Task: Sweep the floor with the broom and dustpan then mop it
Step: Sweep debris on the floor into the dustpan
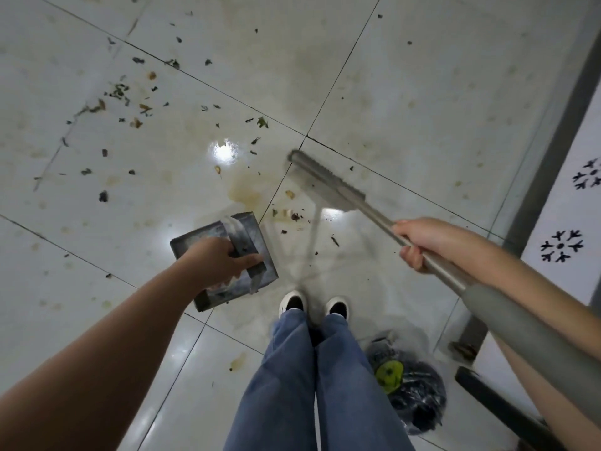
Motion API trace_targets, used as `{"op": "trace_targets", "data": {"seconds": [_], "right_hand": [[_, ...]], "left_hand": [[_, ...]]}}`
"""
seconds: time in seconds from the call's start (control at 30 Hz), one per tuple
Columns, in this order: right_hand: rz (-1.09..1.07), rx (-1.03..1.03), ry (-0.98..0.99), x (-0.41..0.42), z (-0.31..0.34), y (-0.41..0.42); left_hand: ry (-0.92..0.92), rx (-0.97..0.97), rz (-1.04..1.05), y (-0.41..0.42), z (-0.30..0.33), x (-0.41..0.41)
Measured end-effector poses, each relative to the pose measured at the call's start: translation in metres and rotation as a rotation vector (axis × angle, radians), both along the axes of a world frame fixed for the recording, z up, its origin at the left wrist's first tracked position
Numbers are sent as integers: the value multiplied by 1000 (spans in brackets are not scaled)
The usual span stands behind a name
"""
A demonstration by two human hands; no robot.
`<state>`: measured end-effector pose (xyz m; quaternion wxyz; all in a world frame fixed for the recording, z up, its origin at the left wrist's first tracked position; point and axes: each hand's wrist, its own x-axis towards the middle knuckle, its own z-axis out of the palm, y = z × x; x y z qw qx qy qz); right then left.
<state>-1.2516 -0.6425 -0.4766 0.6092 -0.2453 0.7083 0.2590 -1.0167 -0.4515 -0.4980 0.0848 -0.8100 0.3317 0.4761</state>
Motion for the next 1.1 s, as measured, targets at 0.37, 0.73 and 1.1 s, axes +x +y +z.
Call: {"op": "trace_targets", "data": {"seconds": [0.37,0.73,1.1], "right_hand": [[49,21,-17,20,-58,25],[-108,-56,-52,-14,13,29],[119,153,-79,21,-29,105]], "left_hand": [[-16,21,-12,17,-6,11],[17,14,13,32,-2,-1],[13,28,8,58,-5,6]]}}
